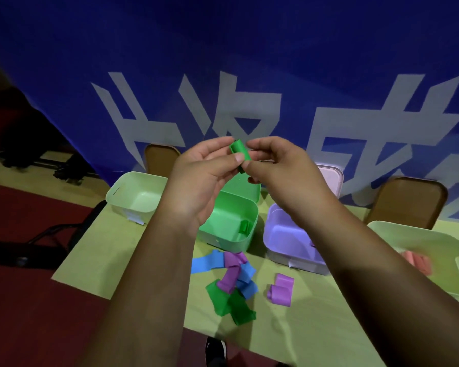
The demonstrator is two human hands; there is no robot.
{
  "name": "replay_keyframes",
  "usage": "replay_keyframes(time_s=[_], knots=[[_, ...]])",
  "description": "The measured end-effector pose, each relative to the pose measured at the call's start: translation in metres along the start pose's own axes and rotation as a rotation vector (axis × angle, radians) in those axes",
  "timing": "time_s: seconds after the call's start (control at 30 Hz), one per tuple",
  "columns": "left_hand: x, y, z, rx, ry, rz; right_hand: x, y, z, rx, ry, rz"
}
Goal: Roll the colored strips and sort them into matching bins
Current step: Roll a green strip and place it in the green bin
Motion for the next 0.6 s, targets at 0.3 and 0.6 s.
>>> replay_keyframes(time_s=[0.3,0.6], knots=[[0.027,-0.045,-0.029,-0.059,-0.104,0.076,-0.024,0.044,-0.023,-0.074,-0.062,0.234],[0.069,-0.089,-0.067,-0.058,-0.239,-0.031,-0.078,0.081,-0.046,-0.139,0.035,0.305]])
Point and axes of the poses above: each hand's wrist, its own z-axis away from the middle knuckle, its own y-axis out of the palm, x = y × z, the point moved 5 cm from there along -z, towards the middle knuckle, and after that the axes turned 6 degrees about z, right-handed, at the moved point
